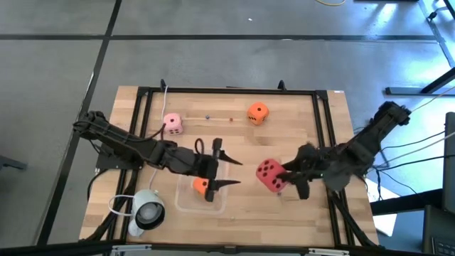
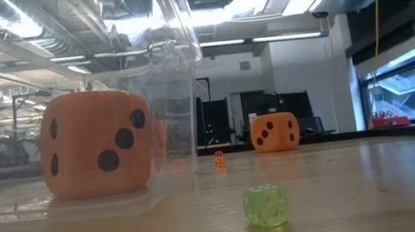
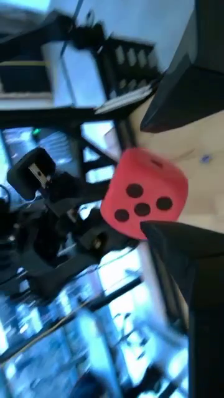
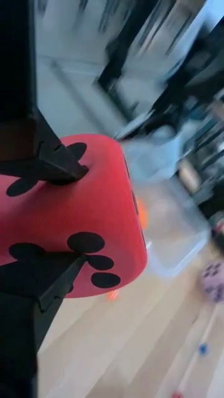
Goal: Pick & Place Dice
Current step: Put the large red die in the bin
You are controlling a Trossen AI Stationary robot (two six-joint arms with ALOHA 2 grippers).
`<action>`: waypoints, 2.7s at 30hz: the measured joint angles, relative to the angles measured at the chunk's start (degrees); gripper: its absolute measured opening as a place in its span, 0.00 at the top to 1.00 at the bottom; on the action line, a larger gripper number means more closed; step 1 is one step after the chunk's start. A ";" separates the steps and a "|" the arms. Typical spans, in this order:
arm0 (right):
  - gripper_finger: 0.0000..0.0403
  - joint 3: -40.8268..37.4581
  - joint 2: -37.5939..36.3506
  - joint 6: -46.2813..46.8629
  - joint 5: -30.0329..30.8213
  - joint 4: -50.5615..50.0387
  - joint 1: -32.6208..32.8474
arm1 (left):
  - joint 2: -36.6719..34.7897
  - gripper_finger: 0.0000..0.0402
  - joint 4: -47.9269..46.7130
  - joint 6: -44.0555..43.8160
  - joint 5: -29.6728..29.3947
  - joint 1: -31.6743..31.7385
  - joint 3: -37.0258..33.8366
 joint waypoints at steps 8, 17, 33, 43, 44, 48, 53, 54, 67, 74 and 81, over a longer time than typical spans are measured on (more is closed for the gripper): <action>0.62 0.04 -3.92 -7.18 -1.37 13.33 -1.48 | 0.00 0.20 -0.24 0.98 -2.37 0.91 0.00; 0.62 0.04 -3.92 -7.23 -4.73 14.05 -3.77 | 0.37 0.08 0.71 0.82 -2.59 1.36 0.00; 0.67 0.04 -0.55 -8.81 -16.75 17.93 -12.89 | 4.54 0.05 9.61 -2.32 -1.68 2.80 0.07; 0.68 0.01 2.52 -10.45 -25.46 23.93 -16.58 | 5.27 0.07 9.05 -5.85 5.81 2.34 0.11; 0.68 0.01 2.52 -10.44 -25.67 23.79 -16.74 | 5.27 0.07 9.06 -6.21 5.95 2.34 0.11; 0.68 0.01 2.64 -9.56 -26.34 23.81 -17.57 | 5.29 0.07 8.72 -7.79 9.24 2.38 0.11; 0.68 0.00 2.71 -9.07 -26.78 24.38 -18.12 | 5.31 0.07 7.82 -8.14 8.94 2.03 0.11; 0.68 -0.02 2.73 -8.83 -26.46 24.65 -18.13 | 5.33 0.07 7.78 -8.67 8.11 2.01 0.11; 0.68 -0.01 5.63 -8.48 -27.25 31.71 -18.25 | 6.80 0.51 7.55 -15.64 5.45 1.86 0.11; 0.70 -0.01 5.89 -8.90 -27.21 32.94 -18.31 | 6.80 0.58 7.77 -19.73 4.49 1.83 0.11; 0.71 -0.01 5.94 -10.03 -27.03 33.39 -18.36 | 6.82 0.58 8.03 -18.92 2.50 1.18 0.11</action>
